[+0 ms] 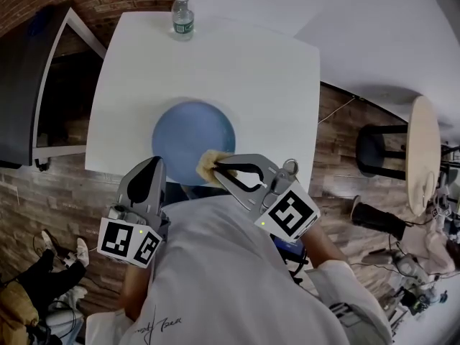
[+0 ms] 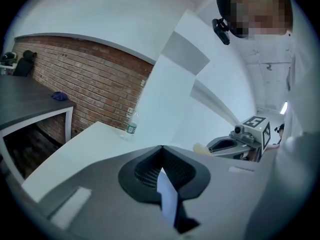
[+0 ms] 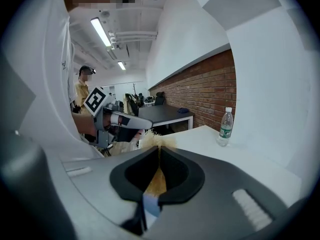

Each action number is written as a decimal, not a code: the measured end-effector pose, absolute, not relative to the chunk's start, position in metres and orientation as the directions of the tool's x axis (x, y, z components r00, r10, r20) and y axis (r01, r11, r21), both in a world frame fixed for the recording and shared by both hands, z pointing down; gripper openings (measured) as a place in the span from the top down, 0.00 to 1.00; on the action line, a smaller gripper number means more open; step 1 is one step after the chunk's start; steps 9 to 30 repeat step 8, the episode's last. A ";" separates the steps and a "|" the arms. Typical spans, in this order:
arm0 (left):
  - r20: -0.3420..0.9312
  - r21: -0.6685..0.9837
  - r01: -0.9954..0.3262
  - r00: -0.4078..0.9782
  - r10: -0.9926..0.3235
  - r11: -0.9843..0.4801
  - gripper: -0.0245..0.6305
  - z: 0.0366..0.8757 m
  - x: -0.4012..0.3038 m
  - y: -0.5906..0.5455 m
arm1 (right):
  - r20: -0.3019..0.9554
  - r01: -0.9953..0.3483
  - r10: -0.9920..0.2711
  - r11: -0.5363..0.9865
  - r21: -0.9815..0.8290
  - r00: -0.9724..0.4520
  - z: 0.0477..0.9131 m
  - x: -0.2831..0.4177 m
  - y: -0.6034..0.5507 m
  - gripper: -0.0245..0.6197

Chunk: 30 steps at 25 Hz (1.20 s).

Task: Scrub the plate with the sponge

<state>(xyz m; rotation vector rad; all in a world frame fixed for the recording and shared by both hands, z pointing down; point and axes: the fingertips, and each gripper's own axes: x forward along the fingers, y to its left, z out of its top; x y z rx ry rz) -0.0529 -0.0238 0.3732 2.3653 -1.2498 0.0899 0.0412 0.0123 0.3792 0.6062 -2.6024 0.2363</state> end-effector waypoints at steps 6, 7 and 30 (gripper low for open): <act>0.259 0.412 -0.766 0.618 -0.742 -0.493 0.94 0.372 -0.044 -0.012 | 0.470 -0.446 -0.378 0.894 -0.037 -0.797 0.370 0.038 0.020 0.93; 0.259 0.414 -0.763 0.622 -0.739 -0.497 0.94 0.372 -0.042 -0.011 | 0.470 -0.447 -0.378 0.894 -0.038 -0.798 0.370 0.037 0.020 0.93; 0.259 0.414 -0.760 0.626 -0.736 -0.500 0.94 0.372 -0.040 -0.009 | 0.469 -0.447 -0.379 0.894 -0.039 -0.798 0.369 0.037 0.021 0.93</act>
